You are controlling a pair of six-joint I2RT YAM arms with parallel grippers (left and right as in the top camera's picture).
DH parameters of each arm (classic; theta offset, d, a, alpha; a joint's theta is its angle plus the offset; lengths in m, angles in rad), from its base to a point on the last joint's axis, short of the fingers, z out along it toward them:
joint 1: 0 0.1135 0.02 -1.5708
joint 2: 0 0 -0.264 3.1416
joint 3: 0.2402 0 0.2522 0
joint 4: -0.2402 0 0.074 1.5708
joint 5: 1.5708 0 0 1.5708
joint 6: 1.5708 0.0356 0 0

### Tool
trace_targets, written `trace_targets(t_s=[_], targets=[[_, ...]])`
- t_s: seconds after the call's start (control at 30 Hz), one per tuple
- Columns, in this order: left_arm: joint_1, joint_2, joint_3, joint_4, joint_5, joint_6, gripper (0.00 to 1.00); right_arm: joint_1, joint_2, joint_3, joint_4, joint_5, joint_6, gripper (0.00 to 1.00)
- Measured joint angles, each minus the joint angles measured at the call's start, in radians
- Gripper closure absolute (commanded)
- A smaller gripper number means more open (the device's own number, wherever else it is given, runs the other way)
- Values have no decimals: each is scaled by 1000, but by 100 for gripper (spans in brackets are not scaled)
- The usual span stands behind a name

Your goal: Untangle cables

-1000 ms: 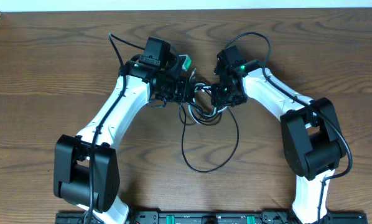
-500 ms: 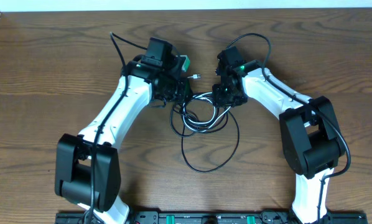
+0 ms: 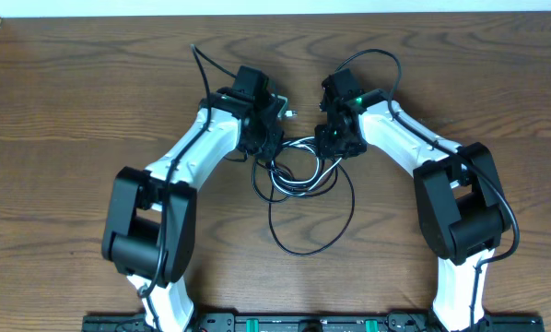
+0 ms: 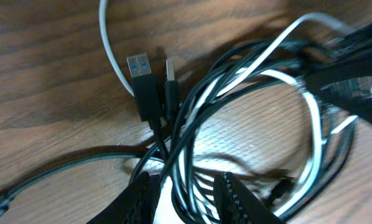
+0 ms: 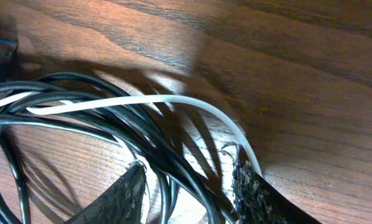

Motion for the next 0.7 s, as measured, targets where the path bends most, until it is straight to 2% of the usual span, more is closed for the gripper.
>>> trace_targets(t_s=[0.33,0.7], targets=[[0,10,-2,8,-72,29,66,0,0,0,0,1,0,56],[0,10,-2,8,-78,68,66,0,2,0,0,1,0,56]])
